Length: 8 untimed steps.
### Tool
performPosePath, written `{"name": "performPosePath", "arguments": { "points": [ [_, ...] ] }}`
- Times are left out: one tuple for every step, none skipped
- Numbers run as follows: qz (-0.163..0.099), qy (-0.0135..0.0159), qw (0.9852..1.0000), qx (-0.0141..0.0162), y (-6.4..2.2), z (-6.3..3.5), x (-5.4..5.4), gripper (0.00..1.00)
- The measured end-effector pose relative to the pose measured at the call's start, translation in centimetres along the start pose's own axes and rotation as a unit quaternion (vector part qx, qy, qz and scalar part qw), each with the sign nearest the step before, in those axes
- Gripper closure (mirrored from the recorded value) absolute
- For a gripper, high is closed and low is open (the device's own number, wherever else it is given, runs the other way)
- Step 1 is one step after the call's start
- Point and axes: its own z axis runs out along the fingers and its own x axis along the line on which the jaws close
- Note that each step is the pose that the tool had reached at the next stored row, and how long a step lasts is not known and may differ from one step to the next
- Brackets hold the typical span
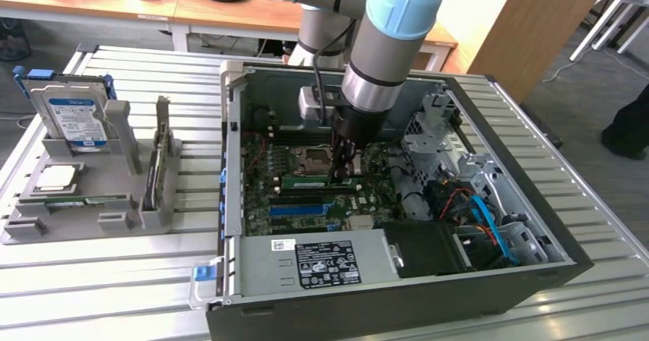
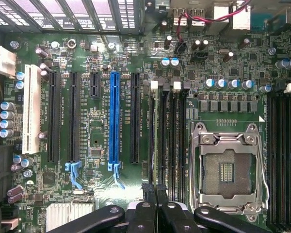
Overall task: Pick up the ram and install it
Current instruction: 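Insert the ram into the slot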
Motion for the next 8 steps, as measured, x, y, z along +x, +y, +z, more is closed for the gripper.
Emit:
{"name": "performPosePath", "arguments": {
  "points": [
    [0.0, 0.0, 1.0, 0.0, 0.0, 0.0, 0.0, 0.88],
    [-0.001, 0.0, 1.0, 0.0, 0.0, 0.0, 0.0, 0.88],
    [-0.001, 0.0, 1.0, 0.0, 0.0, 0.0, 0.0, 0.88],
    [-0.002, 0.0, 1.0, 0.0, 0.0, 0.0, 0.0, 0.88],
    [-0.002, 0.0001, 1.0, 0.0, 0.0, 0.0, 0.0, 0.88],
    [-0.002, 0.0001, 1.0, 0.0, 0.0, 0.0, 0.0, 0.88],
    [-0.002, 0.0, 1.0, 0.0, 0.0, -0.01, 0.0, 0.88],
    [-0.002, -0.0001, 1.0, 0.0, 0.0, -0.02, -0.01, 0.88]
  ]
}}
